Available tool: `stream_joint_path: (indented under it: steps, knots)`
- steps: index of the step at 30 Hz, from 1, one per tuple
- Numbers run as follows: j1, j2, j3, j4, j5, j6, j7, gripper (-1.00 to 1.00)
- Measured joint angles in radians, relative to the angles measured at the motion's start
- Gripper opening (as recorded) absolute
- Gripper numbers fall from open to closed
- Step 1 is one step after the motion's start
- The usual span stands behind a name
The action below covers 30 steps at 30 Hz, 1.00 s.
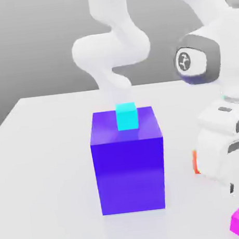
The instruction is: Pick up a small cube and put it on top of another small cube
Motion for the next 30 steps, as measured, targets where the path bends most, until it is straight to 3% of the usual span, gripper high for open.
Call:
stream_joint_path:
  steps: [7, 8, 14, 19, 30]
  knots:
    - [0.071, 0.251, -0.035, 0.035, -0.068, 0.137, 0.034, 0.0]
    - [0.079, 0.271, -0.044, 0.04, -0.077, 0.152, 0.04, -1.0]
    - [0.083, 0.281, -0.049, 0.042, -0.081, 0.16, 0.044, -1.0]
    - [0.038, 0.144, 0.008, 0.009, -0.013, 0.057, -0.005, -1.0]
    - [-0.229, 0.027, -0.225, -0.006, 0.184, -0.028, 0.177, -1.0]
